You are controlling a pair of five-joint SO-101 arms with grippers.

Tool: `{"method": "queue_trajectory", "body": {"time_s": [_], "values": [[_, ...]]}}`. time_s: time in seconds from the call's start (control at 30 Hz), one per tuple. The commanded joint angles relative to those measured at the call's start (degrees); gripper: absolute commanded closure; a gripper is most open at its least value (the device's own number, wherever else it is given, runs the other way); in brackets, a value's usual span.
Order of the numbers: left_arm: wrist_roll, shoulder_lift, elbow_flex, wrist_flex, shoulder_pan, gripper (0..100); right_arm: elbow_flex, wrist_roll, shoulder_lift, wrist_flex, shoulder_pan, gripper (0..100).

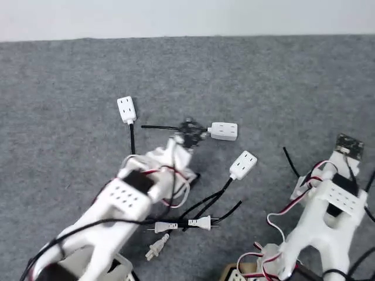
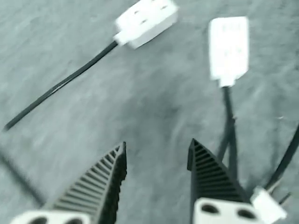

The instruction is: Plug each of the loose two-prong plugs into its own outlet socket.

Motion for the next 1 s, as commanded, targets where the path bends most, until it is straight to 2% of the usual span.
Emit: {"method": "queue_trajectory", "body": {"time_s": [0.0, 0.3, 0.43, 0.5, 0.63, 0.97], "values": [[0.88, 10.64, -7.78, -7.21, 5.1, 80, 0.18, -0.97, -1.98, -3.56, -0.22, 89.1], [1.14, 29.54, -27.56, -8.79, 12.04, 80, 1.49, -0.97, -1.89, -6.29, 0.4, 89.1], [6.51, 38.51, -36.88, -8.79, 11.87, 80, 1.58, -0.97, -1.89, -6.46, 0.92, 89.1], [6.95, 42.81, -40.31, -8.79, 11.96, 80, 1.58, -0.97, -1.89, -6.46, 0.92, 89.1], [6.95, 47.03, -43.65, -8.62, 12.75, 80, 1.58, -0.97, -1.89, -6.46, 0.92, 89.1], [7.21, 50.37, -49.1, -0.26, 10.37, 80, 1.58, -0.62, -1.89, -6.2, 0.75, 89.1]]}}
